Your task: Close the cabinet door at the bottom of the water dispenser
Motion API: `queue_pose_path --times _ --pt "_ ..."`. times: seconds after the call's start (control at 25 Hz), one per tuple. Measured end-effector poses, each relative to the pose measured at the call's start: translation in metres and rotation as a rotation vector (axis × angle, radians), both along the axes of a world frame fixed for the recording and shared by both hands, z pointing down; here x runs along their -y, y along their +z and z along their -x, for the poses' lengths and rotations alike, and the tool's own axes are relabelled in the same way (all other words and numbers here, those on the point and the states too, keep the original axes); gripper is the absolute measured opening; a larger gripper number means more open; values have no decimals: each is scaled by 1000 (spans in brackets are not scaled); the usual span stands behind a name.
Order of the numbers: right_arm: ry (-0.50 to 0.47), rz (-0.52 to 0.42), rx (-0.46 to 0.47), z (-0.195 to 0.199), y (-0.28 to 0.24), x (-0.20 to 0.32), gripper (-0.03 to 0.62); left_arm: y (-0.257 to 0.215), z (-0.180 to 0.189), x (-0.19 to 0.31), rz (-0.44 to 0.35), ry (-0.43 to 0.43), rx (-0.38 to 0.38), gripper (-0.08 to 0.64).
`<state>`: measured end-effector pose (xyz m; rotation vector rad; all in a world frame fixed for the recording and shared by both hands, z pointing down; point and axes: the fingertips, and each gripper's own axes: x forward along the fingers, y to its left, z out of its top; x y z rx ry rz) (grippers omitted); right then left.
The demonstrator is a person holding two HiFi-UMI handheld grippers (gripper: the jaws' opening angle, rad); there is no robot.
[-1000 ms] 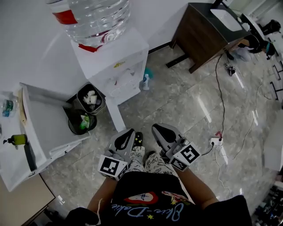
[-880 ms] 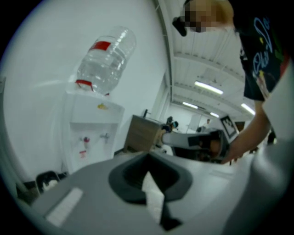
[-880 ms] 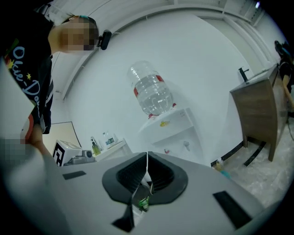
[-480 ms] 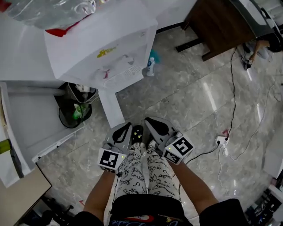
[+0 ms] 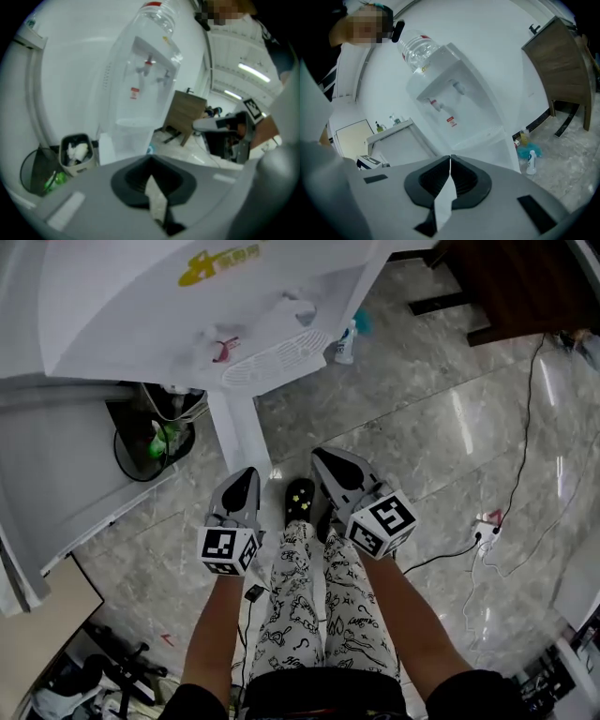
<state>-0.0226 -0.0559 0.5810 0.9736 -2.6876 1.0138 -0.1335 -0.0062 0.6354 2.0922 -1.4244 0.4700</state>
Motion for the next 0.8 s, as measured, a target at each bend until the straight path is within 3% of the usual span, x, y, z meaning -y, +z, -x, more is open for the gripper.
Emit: queue_pose_path --times 0.24,0.4,0.48,0.68,0.8 --pt "-97 -11 -3 15 10 -3 17 50 61 -27 73 -60 140 -2" --pt "-113 -9 5 16 14 -5 17 80 75 -45 160 -29 213 -2" --pt "-110 -3 0 13 16 -7 17 90 74 -50 187 -44 212 -2" --pt "-110 -2 0 6 16 -6 17 100 80 -49 211 -188 158 -3" --pt "-100 2 7 2 20 -5 17 107 80 -47 216 -195 158 -3"
